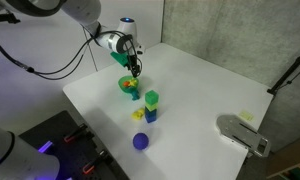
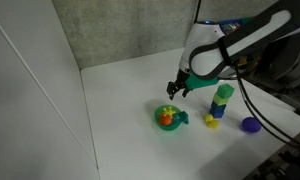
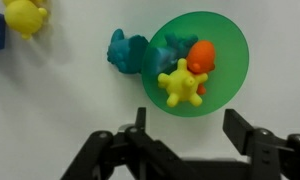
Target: Place the star shaped toy in the bowl
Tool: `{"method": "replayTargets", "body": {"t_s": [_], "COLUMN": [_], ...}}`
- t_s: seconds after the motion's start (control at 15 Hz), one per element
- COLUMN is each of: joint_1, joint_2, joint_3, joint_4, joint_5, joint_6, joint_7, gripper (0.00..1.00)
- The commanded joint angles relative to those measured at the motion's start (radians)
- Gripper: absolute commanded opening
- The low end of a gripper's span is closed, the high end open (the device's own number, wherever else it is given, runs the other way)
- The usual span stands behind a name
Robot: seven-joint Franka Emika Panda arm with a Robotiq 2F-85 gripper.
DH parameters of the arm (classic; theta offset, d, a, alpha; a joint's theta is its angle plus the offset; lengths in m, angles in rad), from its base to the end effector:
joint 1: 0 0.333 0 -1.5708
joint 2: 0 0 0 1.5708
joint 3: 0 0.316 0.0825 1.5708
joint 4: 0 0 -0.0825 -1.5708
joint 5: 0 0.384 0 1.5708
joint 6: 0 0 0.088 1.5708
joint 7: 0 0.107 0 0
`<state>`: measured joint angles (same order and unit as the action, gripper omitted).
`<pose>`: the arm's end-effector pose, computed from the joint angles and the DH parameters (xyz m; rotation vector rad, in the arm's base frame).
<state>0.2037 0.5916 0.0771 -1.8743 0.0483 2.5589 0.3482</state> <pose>0.6226 0.1758 0.2039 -3.0379 0.1849 -0.1028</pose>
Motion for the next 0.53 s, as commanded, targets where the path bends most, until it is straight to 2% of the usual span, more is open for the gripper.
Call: {"method": "replayTargets", "body": {"t_s": [0.0, 0.47], "joint_1": [-0.034, -0.089], "joint_2": [-0.137, -0.375], "joint_3": [-0.005, -0.066], "joint_4": [-0.112, -0.274], "joint_5": [0.041, 0.008], "joint_6": [-0.031, -0.111], "joint_7": [-0.028, -0.018], "gripper": [1.0, 1.0]}}
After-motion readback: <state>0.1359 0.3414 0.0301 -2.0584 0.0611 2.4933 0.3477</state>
